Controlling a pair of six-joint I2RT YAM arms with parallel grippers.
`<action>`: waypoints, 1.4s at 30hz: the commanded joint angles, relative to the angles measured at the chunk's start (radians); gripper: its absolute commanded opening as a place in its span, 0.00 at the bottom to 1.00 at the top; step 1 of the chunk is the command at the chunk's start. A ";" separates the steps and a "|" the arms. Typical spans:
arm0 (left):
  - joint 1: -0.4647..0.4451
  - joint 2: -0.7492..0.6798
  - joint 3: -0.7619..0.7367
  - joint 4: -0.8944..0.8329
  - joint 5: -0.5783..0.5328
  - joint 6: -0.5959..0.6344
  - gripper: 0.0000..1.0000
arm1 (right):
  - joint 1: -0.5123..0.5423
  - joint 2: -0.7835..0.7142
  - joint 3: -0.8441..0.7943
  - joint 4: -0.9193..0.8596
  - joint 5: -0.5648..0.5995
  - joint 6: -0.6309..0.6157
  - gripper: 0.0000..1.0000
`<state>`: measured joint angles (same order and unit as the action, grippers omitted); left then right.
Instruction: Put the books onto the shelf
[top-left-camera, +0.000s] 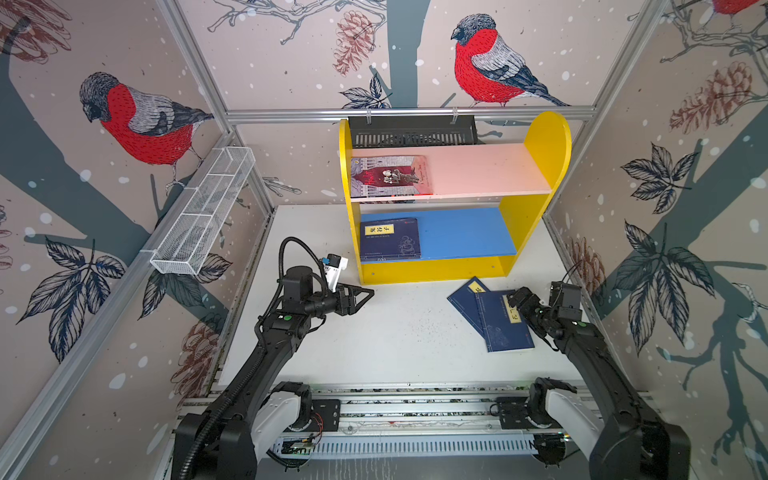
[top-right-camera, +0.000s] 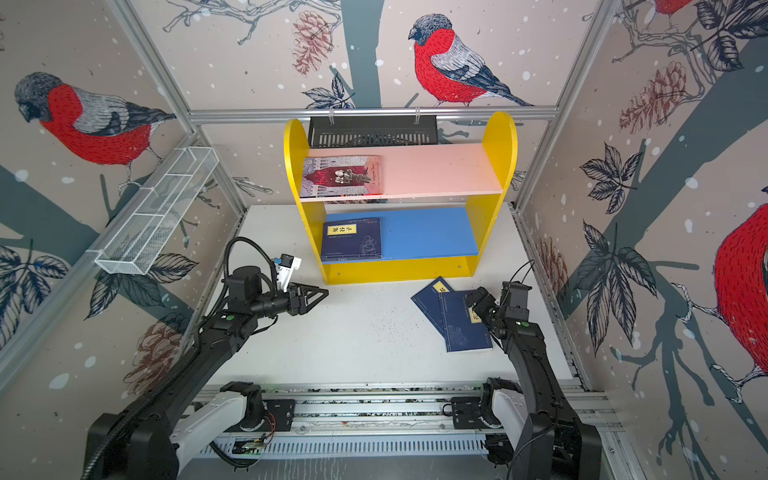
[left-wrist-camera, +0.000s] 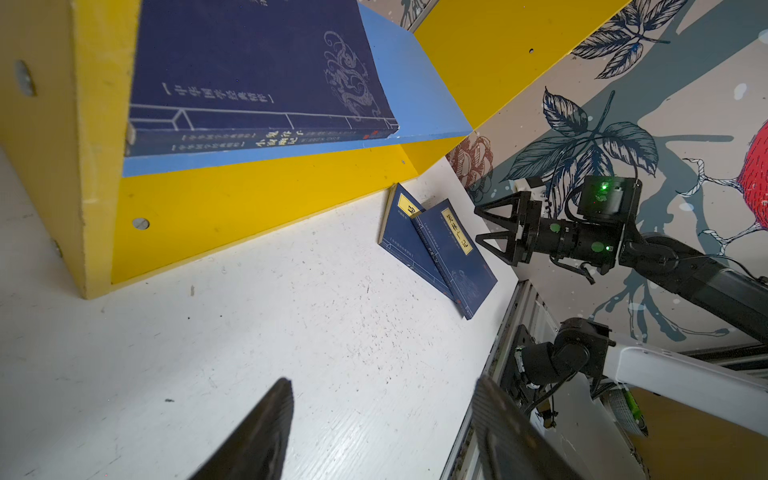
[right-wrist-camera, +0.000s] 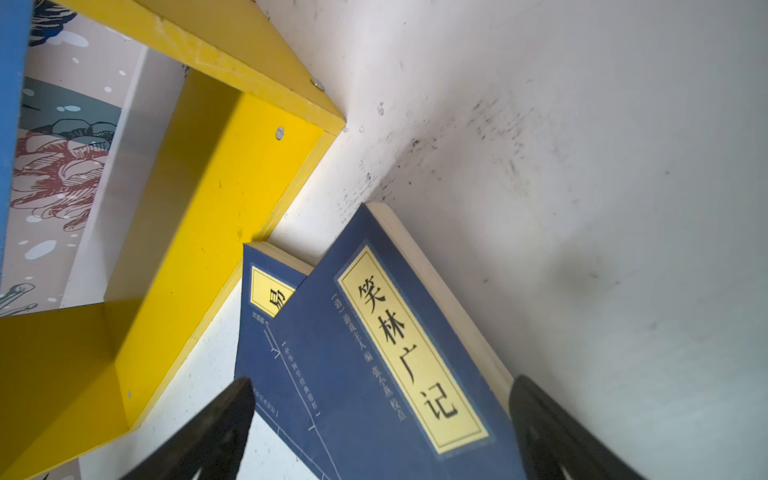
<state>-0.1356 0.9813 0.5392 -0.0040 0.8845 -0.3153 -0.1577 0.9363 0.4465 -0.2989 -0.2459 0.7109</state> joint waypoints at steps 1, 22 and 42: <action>0.000 -0.001 0.005 0.009 0.001 0.007 0.69 | 0.003 0.024 0.010 -0.042 0.058 -0.044 0.97; -0.001 -0.002 0.006 0.007 0.007 0.000 0.69 | 0.239 0.152 0.059 -0.048 -0.007 -0.007 0.92; -0.002 0.018 -0.008 0.000 -0.010 -0.002 0.70 | 0.570 0.380 0.205 0.025 0.063 0.035 0.91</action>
<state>-0.1360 0.9955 0.5350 -0.0055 0.8730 -0.3164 0.4057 1.3125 0.6437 -0.2680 -0.2298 0.7567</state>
